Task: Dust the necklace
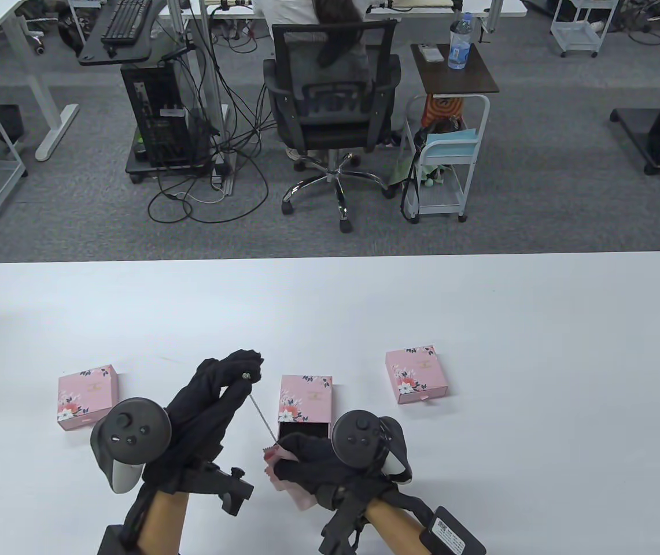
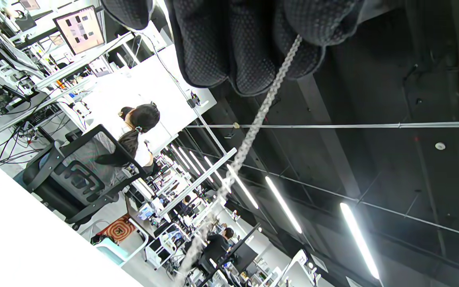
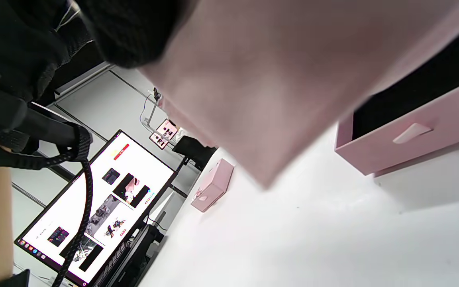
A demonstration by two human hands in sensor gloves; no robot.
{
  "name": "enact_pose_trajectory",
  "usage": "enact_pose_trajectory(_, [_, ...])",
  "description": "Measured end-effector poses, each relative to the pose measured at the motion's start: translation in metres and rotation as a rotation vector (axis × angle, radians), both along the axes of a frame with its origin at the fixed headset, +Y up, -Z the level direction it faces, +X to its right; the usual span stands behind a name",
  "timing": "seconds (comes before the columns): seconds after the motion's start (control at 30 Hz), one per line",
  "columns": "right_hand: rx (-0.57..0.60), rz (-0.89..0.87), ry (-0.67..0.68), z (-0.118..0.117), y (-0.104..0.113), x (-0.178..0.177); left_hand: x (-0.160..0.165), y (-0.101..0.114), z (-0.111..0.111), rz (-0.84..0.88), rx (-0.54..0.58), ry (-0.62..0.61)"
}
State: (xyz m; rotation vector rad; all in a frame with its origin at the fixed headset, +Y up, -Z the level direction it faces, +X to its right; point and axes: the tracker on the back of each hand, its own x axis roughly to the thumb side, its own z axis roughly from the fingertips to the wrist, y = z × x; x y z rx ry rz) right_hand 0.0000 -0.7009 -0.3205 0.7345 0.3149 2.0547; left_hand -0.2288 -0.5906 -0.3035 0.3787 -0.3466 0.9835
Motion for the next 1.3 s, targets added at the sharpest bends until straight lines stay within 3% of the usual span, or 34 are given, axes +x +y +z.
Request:
enact_pose_trajectory(0.43, [0.010, 0.031, 0.012, 0.003, -0.002, -0.004, -0.001, 0.008, 0.009, 0.023, 0.044, 0.003])
enact_pose_trajectory(0.6, [-0.052, -0.009, 0.030, 0.001, -0.007, -0.004, 0.000, 0.010, 0.012, 0.023, 0.055, -0.005])
enact_pose_trajectory(1.3, [-0.035, 0.162, 0.098, 0.005, -0.022, -0.015, 0.000, 0.019, 0.022, 0.080, 0.091, -0.058])
